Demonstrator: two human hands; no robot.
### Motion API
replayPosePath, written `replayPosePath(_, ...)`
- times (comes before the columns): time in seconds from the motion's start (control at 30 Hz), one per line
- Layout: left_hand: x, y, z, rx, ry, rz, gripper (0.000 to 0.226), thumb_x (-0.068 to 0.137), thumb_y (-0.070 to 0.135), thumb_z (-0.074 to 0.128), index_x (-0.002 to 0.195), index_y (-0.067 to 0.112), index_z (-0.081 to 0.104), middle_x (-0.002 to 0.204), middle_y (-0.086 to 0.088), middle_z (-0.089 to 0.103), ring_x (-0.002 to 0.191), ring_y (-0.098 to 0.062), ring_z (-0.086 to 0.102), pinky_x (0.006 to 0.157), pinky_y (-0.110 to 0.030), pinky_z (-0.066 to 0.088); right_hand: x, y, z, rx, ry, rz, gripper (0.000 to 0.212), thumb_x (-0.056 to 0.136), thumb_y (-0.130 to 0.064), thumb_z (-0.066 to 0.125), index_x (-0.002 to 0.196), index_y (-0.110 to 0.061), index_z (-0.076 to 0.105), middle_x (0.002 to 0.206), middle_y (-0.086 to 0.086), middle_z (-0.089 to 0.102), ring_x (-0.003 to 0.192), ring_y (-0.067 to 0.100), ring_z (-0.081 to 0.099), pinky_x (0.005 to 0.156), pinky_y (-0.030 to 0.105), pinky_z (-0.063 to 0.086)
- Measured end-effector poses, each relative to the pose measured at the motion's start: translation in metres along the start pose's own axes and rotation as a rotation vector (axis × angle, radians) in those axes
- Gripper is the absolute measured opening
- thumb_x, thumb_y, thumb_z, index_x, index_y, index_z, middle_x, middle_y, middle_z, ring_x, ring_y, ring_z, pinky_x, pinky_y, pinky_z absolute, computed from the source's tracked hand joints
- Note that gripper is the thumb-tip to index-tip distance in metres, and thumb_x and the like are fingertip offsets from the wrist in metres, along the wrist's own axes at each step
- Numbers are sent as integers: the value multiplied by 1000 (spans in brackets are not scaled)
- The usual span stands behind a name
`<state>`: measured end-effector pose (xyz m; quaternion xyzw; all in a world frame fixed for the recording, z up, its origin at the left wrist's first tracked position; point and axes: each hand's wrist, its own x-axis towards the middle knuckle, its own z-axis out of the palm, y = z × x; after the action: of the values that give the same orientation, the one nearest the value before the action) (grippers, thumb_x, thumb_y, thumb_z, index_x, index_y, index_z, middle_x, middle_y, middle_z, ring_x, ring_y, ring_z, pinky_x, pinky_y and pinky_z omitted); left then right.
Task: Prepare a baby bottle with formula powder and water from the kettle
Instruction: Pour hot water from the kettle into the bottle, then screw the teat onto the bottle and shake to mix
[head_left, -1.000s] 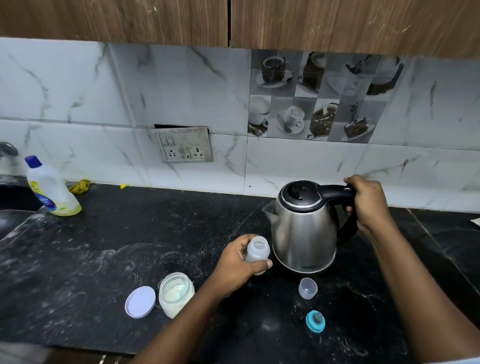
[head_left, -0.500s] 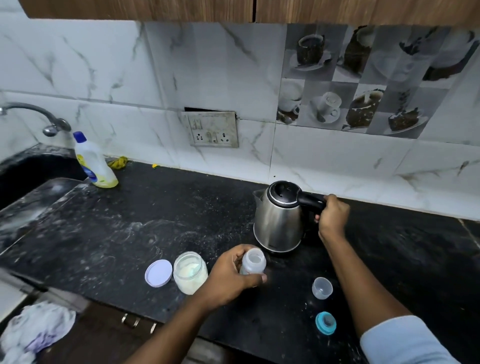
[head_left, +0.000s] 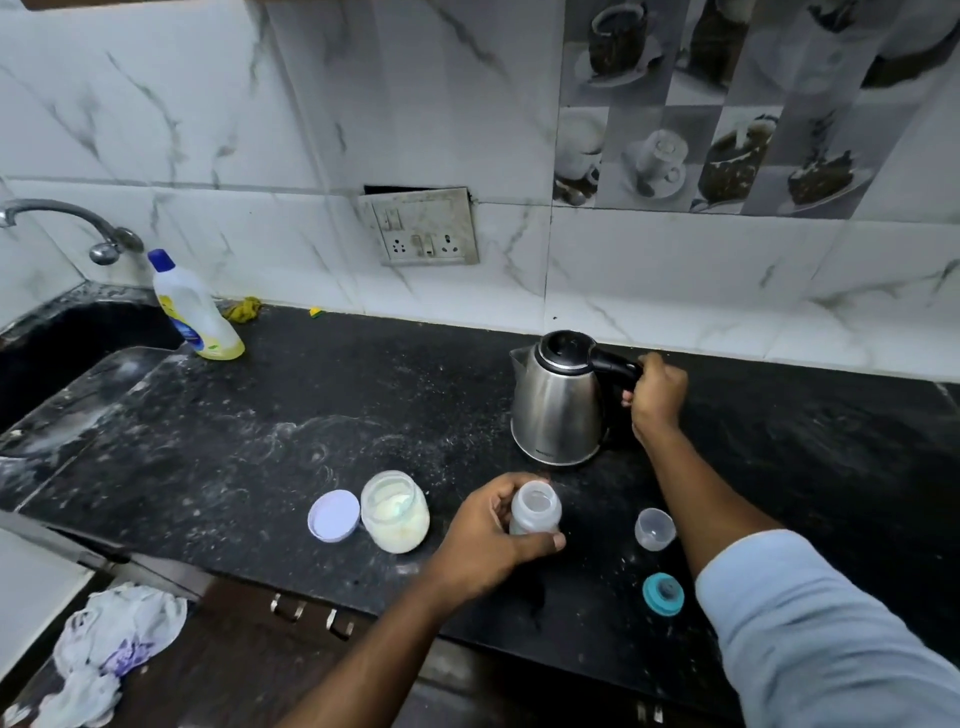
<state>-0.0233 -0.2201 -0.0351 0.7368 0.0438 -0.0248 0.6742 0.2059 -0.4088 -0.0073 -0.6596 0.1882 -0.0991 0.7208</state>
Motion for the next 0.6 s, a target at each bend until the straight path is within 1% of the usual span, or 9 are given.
replayPosePath(0.07, 0, -3, 1, -10, -1, -5, 55, 72, 4, 96, 121, 15, 71, 105, 7, 79, 101, -10, 71, 101, -51, 58, -3, -7, 0, -7, -74, -37, 26, 101, -13, 56, 77, -7, 62, 72, 10, 52, 57, 17, 53, 53, 30, 44)
replayPosePath(0.13, -2, -7, 6, -11, -15, -3, 55, 72, 4, 96, 120, 17, 72, 105, 8, 78, 100, -8, 71, 100, -46, 58, -9, -10, -12, -110, -113, -137, 22, 105, -18, 55, 89, -8, 65, 85, 7, 61, 79, 18, 58, 76, 33, 47)
replayPosePath(0.2, -3, -14, 13, -8, -33, 6, 56, 70, 9, 96, 118, 19, 72, 105, 10, 78, 100, -6, 71, 98, -39, 58, -24, -7, -39, -275, -34, -268, 15, 105, -24, 58, 103, -12, 66, 92, 0, 66, 88, 21, 63, 90, 38, 48)
replayPosePath(0.27, -3, -19, 17, -16, -41, 6, 57, 67, 15, 97, 118, 21, 72, 105, 10, 79, 99, -5, 71, 96, -35, 59, -51, 3, -73, -372, 26, -384, 11, 99, -22, 64, 110, -18, 64, 92, -6, 67, 86, 14, 66, 89, 37, 52)
replayPosePath(0.33, 0, -23, 21, -20, -48, 4, 57, 65, 21, 98, 116, 26, 74, 104, 9, 80, 98, -5, 72, 93, -32, 59, -84, 20, -107, -471, -31, -404, 11, 95, -19, 68, 105, -22, 62, 89, -7, 66, 78, 4, 63, 79, 33, 55)
replayPosePath(0.4, 0, -29, 26, -10, -39, -1, 53, 63, 27, 98, 111, 35, 75, 103, 9, 81, 97, -5, 74, 90, -27, 60, -116, 44, -139, -661, -96, -342, 10, 93, -18, 69, 96, -22, 60, 88, -5, 65, 81, 14, 63, 80, 42, 55)
replayPosePath(0.43, 0, -34, 29, -1, -31, -7, 52, 63, 28, 97, 110, 38, 75, 103, 9, 81, 96, -5, 74, 87, -24, 59, -131, 56, -154, -777, -109, -305, 10, 92, -20, 69, 94, -23, 60, 90, -5, 65, 87, 20, 63, 84, 45, 53)
replayPosePath(0.5, 1, -45, 34, 18, -12, -28, 52, 65, 27, 97, 110, 37, 74, 103, 8, 81, 95, -5, 75, 86, -23, 59, -155, 75, -174, -986, -134, -220, 17, 92, -30, 71, 105, -23, 62, 103, -5, 64, 104, 26, 61, 93, 47, 47)
replayPosePath(0.6, 4, -63, 41, 38, 11, -70, 53, 66, 21, 97, 112, 28, 72, 103, 6, 80, 95, -10, 74, 92, -40, 62, -173, 92, -187, -1114, -232, -142, 48, 91, -46, 72, 131, -24, 57, 129, -1, 60, 125, 30, 51, 102, 49, 38)
